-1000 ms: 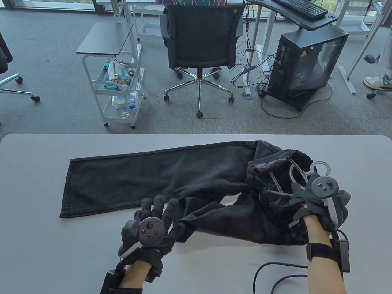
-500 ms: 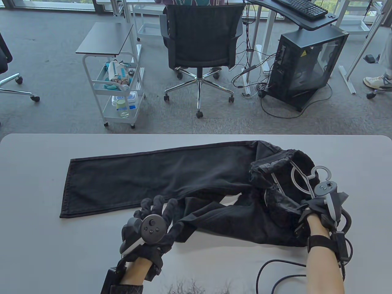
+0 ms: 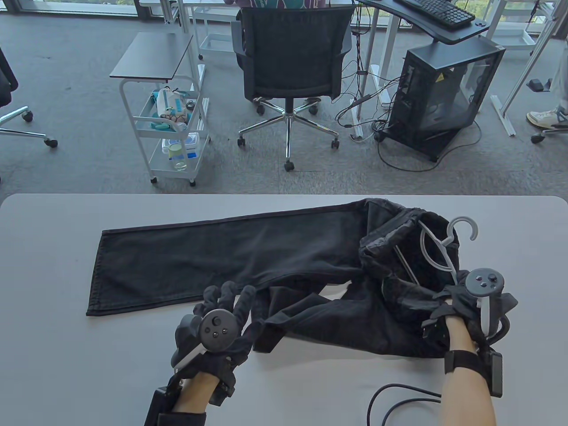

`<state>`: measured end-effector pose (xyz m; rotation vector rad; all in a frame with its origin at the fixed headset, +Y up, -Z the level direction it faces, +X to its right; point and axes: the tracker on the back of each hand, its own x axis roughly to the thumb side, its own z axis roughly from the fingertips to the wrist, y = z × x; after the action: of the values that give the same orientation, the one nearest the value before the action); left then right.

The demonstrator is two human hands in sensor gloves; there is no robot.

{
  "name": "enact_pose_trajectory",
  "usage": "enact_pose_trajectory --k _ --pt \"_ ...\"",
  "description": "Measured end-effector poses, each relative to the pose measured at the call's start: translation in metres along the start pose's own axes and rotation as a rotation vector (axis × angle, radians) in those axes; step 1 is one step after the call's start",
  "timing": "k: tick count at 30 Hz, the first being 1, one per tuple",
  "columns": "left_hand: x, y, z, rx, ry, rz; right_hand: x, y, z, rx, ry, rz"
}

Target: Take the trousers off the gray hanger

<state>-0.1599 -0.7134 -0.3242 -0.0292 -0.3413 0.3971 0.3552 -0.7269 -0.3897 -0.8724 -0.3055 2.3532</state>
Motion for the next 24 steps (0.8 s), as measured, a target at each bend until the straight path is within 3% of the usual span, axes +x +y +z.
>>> enact_pose_trajectory --k 7,15,20,24 --pt "0.003 0.002 0.008 0.024 -0.018 0.014 0.025 -0.04 0.042 -0.08 -0.214 -0.136" --pt "0.008 0.011 0.019 0.094 -0.036 0.058 0.046 -0.065 0.089 -0.078 -0.456 -0.238" --pt "0.016 0.021 0.025 0.204 -0.078 0.133 0.07 -0.072 0.123 -0.057 -0.669 -0.232" --pt "0.021 0.035 0.036 0.356 -0.105 0.184 0.089 -0.064 0.152 -0.039 -0.806 -0.179"
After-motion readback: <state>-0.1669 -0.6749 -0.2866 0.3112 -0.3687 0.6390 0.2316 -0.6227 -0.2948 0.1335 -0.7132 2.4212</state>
